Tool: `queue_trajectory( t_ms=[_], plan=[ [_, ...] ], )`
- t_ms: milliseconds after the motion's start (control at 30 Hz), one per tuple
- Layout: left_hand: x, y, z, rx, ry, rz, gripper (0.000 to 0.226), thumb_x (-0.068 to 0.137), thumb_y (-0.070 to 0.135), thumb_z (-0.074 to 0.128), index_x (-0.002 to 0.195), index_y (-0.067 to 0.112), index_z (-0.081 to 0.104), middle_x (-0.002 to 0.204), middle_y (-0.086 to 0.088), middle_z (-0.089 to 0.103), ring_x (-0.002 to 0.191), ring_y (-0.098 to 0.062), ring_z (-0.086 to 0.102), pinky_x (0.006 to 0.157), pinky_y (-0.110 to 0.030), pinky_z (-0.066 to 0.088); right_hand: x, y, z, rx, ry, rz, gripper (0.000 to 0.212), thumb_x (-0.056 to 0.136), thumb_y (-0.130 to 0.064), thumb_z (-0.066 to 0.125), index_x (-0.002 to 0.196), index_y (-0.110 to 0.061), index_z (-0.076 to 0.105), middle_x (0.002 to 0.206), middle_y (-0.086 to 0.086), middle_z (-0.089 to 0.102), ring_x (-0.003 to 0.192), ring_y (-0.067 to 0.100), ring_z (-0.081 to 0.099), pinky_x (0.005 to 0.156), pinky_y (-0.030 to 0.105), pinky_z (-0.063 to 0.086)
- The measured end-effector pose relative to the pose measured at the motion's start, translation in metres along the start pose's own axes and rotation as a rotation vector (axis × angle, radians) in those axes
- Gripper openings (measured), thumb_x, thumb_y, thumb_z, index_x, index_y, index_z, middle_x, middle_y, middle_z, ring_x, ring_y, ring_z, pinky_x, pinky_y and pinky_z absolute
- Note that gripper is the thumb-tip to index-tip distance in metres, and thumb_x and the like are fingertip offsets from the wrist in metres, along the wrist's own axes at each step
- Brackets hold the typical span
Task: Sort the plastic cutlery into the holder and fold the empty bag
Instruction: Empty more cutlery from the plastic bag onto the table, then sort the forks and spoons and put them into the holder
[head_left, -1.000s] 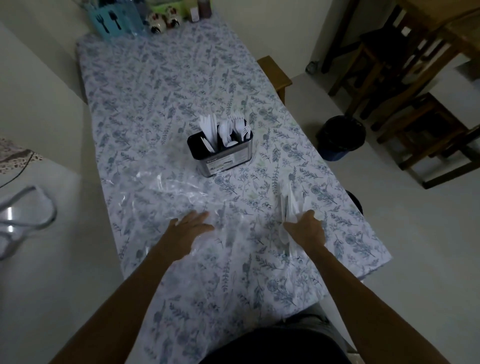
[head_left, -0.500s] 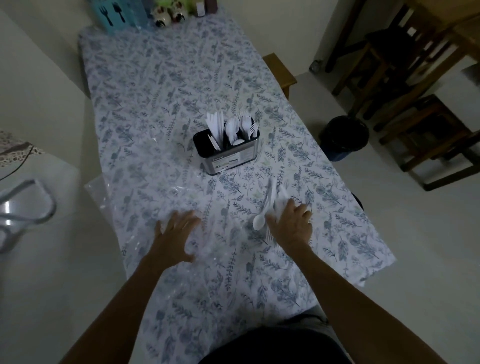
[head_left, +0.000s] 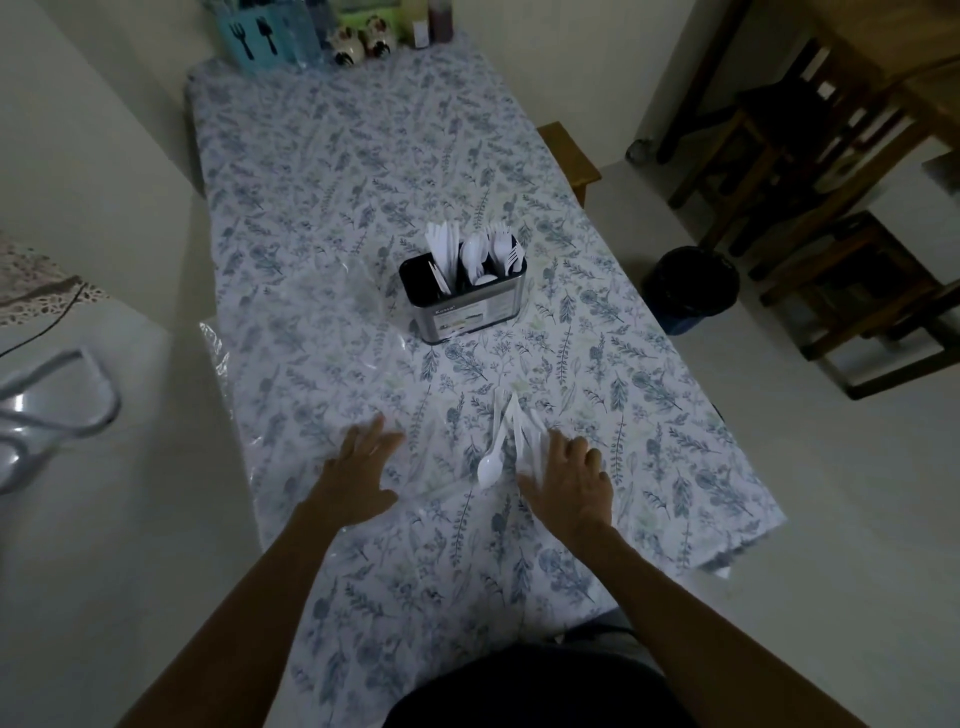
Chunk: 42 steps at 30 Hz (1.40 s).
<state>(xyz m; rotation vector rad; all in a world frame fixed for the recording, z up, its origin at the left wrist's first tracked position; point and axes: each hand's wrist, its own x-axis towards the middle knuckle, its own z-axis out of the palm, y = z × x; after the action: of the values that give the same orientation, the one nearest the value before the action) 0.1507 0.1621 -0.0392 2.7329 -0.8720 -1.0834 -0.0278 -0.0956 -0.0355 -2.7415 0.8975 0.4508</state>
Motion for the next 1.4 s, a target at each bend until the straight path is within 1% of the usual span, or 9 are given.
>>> queue_trajectory(
  t_ms=[133, 367, 633, 733, 833, 967, 1167, 1267, 1400],
  plan=[
    [-0.009, 0.016, 0.004, -0.009, 0.163, -0.017, 0.071, 0.096, 0.034, 0.063, 0.159, 0.030, 0.030, 0.173, 0.004, -0.004, 0.159, -0.029, -0.002, 0.121, -0.065, 0.019, 0.007, 0.018, -0.022, 0.091, -0.047, 0.045, 0.098, 0.089, -0.081, 0.034, 0.156, -0.012, 0.016, 0.149, 0.022, 0.035, 0.132, 0.036, 0.045, 0.096, 0.047, 0.054],
    [-0.034, 0.088, 0.020, -0.502, 0.543, 0.032, 0.030, 0.096, 0.017, 0.067, 0.126, 0.013, 0.066, 0.127, -0.006, 0.067, 0.113, -0.023, 0.066, 0.097, -0.039, 0.053, 0.018, 0.040, -0.049, 0.178, 0.125, -0.100, 0.045, 0.097, -0.053, 0.053, 0.124, -0.017, 0.051, 0.116, 0.009, 0.060, 0.098, 0.022, 0.060, 0.079, 0.039, 0.058],
    [-0.068, 0.131, 0.055, -0.792, 0.644, -0.177, 0.016, 0.098, 0.020, 0.068, 0.112, 0.013, 0.071, 0.103, 0.005, 0.071, 0.086, -0.006, 0.066, 0.072, 0.001, 0.044, 0.013, -0.043, -0.010, -0.158, -0.002, -0.553, 0.040, 0.085, -0.032, 0.068, 0.115, -0.007, 0.064, 0.107, 0.015, 0.064, 0.099, 0.035, 0.063, 0.071, 0.039, 0.054],
    [-0.072, 0.132, 0.060, -0.862, 0.618, -0.283, 0.011, 0.098, 0.026, 0.067, 0.108, 0.019, 0.069, 0.099, 0.015, 0.067, 0.085, 0.005, 0.063, 0.073, 0.000, 0.044, 0.017, -0.029, -0.007, -0.185, 0.145, -0.620, 0.017, 0.075, -0.020, 0.078, 0.087, -0.012, 0.069, 0.082, 0.009, 0.064, 0.073, 0.029, 0.064, 0.049, 0.032, 0.050],
    [-0.060, 0.147, 0.056, -1.137, 0.461, -0.366, 0.022, 0.103, 0.032, 0.059, 0.112, 0.014, 0.067, 0.106, -0.001, 0.074, 0.090, -0.010, 0.071, 0.077, -0.021, 0.055, 0.012, -0.007, -0.014, -0.092, 0.289, -0.730, 0.012, 0.080, -0.025, 0.075, 0.076, -0.018, 0.065, 0.073, 0.002, 0.060, 0.064, 0.023, 0.061, 0.041, 0.029, 0.046],
    [-0.035, 0.192, 0.044, -1.610, 0.188, -0.493, 0.037, 0.107, 0.040, 0.048, 0.111, 0.007, 0.066, 0.098, -0.009, 0.076, 0.085, -0.022, 0.074, 0.074, -0.033, 0.058, 0.005, 0.017, -0.027, 0.053, 0.239, -0.727, 0.014, 0.076, -0.027, 0.078, 0.079, -0.025, 0.065, 0.075, -0.004, 0.059, 0.063, 0.018, 0.062, 0.042, 0.027, 0.045],
    [-0.009, 0.219, 0.047, -1.673, 0.259, -0.423, 0.031, 0.105, 0.015, 0.056, 0.113, -0.013, 0.065, 0.097, -0.023, 0.075, 0.088, -0.033, 0.074, 0.067, -0.033, 0.058, -0.005, 0.049, -0.047, 0.175, 0.315, -0.941, 0.026, 0.090, -0.046, 0.062, 0.104, -0.027, 0.071, 0.096, -0.005, 0.065, 0.082, 0.010, 0.060, 0.054, 0.023, 0.047],
    [-0.008, 0.226, 0.043, -1.824, 0.315, -0.410, 0.020, 0.107, 0.012, 0.050, 0.118, -0.005, 0.051, 0.100, -0.020, 0.075, 0.082, -0.027, 0.078, 0.068, -0.033, 0.062, 0.020, 0.091, -0.046, 0.250, 0.206, -0.597, 0.042, 0.093, -0.057, 0.059, 0.115, -0.022, 0.061, 0.108, -0.001, 0.060, 0.095, 0.015, 0.058, 0.062, 0.029, 0.053],
    [-0.017, 0.233, 0.038, -1.898, 0.347, -0.390, 0.017, 0.109, 0.018, 0.049, 0.119, 0.006, 0.044, 0.106, -0.018, 0.073, 0.084, -0.027, 0.074, 0.067, -0.033, 0.061, 0.057, 0.131, -0.033, 0.215, -0.046, -0.233, 0.036, 0.096, -0.037, 0.063, 0.116, -0.009, 0.053, 0.108, 0.013, 0.056, 0.096, 0.032, 0.061, 0.069, 0.036, 0.051]
  ],
)
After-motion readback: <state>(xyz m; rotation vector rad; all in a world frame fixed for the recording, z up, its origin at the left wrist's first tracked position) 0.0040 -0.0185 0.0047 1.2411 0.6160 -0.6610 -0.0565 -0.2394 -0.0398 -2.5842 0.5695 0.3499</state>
